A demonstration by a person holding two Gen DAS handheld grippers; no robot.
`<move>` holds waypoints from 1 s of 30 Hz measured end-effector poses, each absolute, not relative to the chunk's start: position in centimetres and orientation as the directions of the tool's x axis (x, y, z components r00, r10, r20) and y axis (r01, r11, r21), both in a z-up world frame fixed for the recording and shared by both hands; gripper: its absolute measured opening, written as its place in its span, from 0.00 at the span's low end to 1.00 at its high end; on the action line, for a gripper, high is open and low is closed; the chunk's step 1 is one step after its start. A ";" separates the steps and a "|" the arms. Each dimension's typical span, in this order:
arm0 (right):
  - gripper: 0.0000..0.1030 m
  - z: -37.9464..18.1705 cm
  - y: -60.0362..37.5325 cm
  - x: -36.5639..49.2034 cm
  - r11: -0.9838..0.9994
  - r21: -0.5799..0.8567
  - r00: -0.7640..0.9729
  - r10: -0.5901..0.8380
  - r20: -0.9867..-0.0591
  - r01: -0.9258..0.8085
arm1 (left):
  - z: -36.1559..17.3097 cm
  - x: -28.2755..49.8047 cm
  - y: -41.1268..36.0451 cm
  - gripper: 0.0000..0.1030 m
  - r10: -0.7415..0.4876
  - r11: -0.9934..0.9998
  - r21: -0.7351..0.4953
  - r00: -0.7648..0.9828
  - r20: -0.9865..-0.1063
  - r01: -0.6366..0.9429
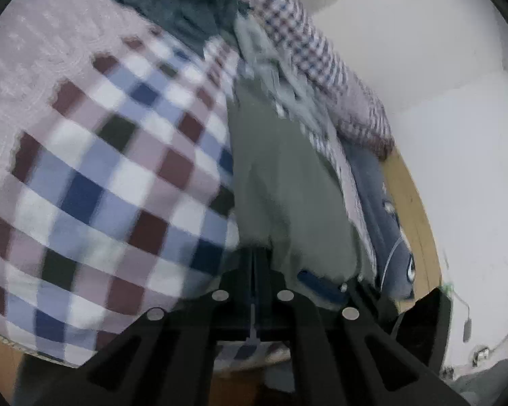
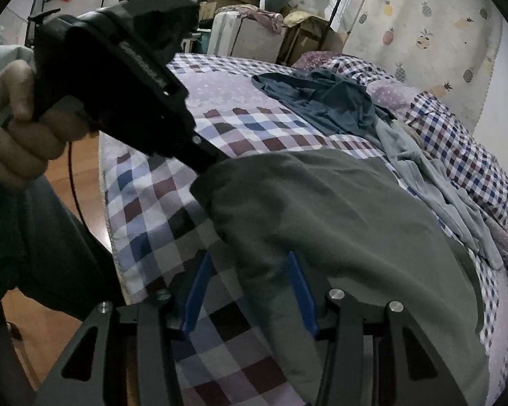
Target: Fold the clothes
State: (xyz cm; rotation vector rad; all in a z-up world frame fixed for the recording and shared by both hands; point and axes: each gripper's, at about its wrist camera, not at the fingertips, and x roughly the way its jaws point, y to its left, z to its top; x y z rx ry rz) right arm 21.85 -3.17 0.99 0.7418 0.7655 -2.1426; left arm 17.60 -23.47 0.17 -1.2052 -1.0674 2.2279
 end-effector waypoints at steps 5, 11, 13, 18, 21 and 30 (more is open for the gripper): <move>0.48 0.1 -3.0 21.5 -0.555 -0.332 -0.589 -0.384 -0.711 0.763 | 0.7 19.9 -28.0 0.00 0.521 -0.606 -0.785 -0.680 -0.516 0.132; 0.48 0.4 -2.6 21.4 -0.564 -0.318 -0.588 -0.397 -0.705 0.762 | -0.8 19.1 -26.7 0.00 0.621 -0.565 -0.816 -0.589 -0.517 0.121; 0.48 0.6 -2.6 21.4 -0.567 -0.310 -0.587 -0.406 -0.701 0.763 | -0.7 18.8 -25.5 0.02 0.636 -0.582 -0.807 -0.563 -0.528 0.100; 0.49 0.8 -2.6 21.7 -0.561 -0.302 -0.579 -0.420 -0.699 0.771 | -0.5 18.2 -23.6 0.30 0.652 -0.604 -0.794 -0.528 -0.544 0.072; 0.49 0.8 -2.6 21.9 -0.557 -0.297 -0.574 -0.425 -0.700 0.775 | -0.8 17.6 -23.2 0.30 0.646 -0.607 -0.790 -0.526 -0.553 0.086; 0.49 1.0 -2.4 22.2 -0.555 -0.294 -0.572 -0.433 -0.697 0.778 | -1.0 18.0 -23.6 0.02 0.667 -0.545 -0.833 -0.554 -0.498 0.094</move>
